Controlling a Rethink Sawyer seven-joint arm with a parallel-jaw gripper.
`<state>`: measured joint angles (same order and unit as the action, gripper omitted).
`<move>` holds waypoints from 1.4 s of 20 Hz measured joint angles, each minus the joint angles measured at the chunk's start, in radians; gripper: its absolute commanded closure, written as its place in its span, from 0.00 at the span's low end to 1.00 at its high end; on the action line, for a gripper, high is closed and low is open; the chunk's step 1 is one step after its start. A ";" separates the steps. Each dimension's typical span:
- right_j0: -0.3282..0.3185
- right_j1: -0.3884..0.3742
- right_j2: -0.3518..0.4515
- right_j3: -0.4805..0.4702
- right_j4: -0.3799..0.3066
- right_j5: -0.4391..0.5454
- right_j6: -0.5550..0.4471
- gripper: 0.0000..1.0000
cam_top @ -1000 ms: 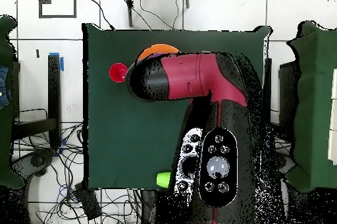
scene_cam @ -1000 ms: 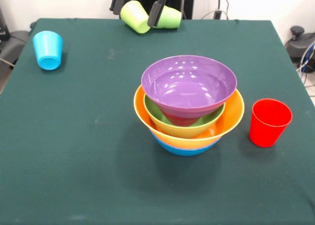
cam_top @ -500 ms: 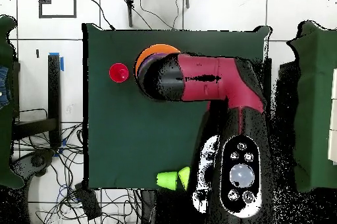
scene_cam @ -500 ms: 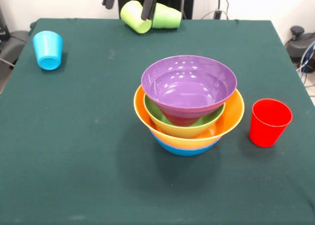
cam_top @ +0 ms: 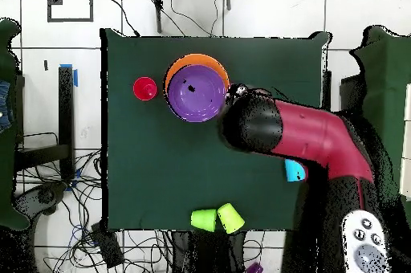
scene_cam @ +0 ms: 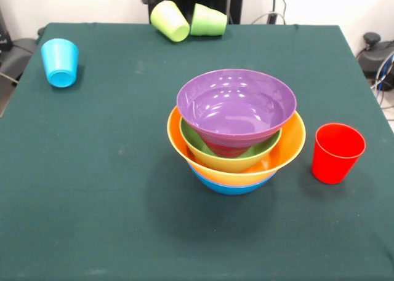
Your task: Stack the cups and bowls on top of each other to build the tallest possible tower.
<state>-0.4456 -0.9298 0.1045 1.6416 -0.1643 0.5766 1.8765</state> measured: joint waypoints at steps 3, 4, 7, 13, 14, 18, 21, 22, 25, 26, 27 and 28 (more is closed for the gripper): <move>-0.106 -0.009 0.062 0.100 0.015 -0.092 0.000 0.00; -0.131 -0.007 0.078 0.121 0.014 -0.115 0.000 0.00; -0.242 0.015 0.153 0.206 0.009 -0.219 0.000 0.00; -0.368 0.073 0.246 0.281 -0.070 -0.322 0.000 0.00; -0.382 0.083 0.258 0.288 -0.089 -0.328 0.000 0.00; -0.440 0.122 0.312 0.316 -0.180 -0.339 0.000 0.00; -0.483 0.154 0.353 0.326 -0.245 -0.343 0.000 0.00; -0.500 0.168 0.366 0.328 -0.272 -0.345 0.000 0.00; -0.531 0.202 0.385 0.330 -0.332 -0.356 0.000 0.00; -0.534 0.210 0.386 0.330 -0.350 -0.361 0.000 0.00; -0.535 0.215 0.385 0.331 -0.364 -0.364 0.000 0.00; -0.533 0.220 0.384 0.331 -0.380 -0.368 0.000 0.00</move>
<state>-0.9782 -0.7101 0.4883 1.9723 -0.5439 0.2089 1.8765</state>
